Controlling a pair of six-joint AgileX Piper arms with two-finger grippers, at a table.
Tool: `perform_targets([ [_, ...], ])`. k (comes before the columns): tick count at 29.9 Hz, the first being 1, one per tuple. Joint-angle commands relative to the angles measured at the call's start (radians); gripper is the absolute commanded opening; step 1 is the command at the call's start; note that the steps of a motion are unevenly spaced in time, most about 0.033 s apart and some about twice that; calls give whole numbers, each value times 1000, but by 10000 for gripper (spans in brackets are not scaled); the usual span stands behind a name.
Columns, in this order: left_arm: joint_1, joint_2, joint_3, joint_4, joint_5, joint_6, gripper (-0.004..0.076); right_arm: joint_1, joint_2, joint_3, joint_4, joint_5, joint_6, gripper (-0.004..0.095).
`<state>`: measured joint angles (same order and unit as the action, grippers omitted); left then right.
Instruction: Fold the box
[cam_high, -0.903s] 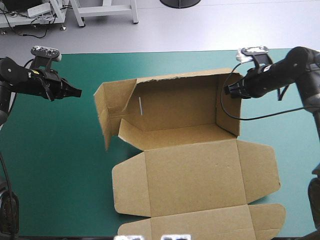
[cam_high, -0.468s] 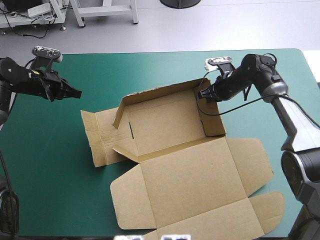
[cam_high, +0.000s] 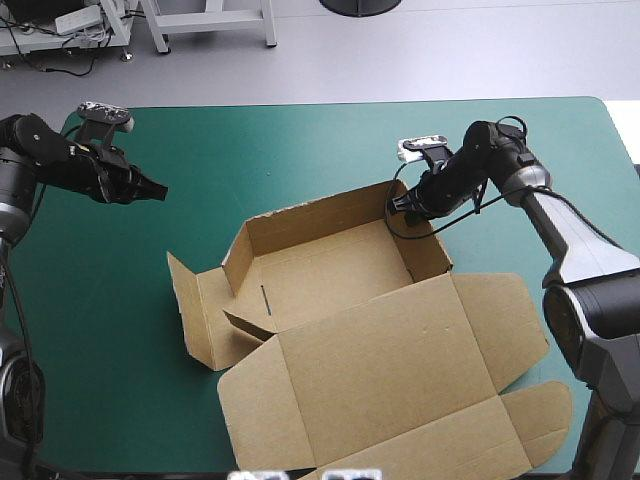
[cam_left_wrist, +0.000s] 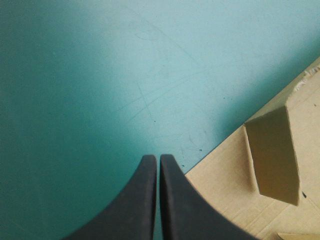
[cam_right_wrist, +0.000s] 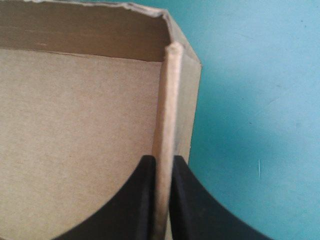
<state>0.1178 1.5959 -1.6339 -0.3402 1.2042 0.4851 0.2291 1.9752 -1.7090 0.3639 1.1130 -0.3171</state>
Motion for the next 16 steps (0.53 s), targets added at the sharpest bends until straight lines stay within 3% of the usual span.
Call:
perform_targets([
  [1, 1, -38, -26, -30, -29, 1, 17, 10, -4, 0, -29, -14, -31, 163],
  [5, 1, -38, -26, -30, -31, 1, 17, 10, -4, -1, -38, -14, -44, 269],
  [10, 1, -38, -26, -26, -33, 1, 17, 8, -4, -57, -46, 14, -44, 274],
  [16, 1, -34, -26, -19, -31, 1, 17, 8, -4, -228, -92, 138, 18, 274],
])
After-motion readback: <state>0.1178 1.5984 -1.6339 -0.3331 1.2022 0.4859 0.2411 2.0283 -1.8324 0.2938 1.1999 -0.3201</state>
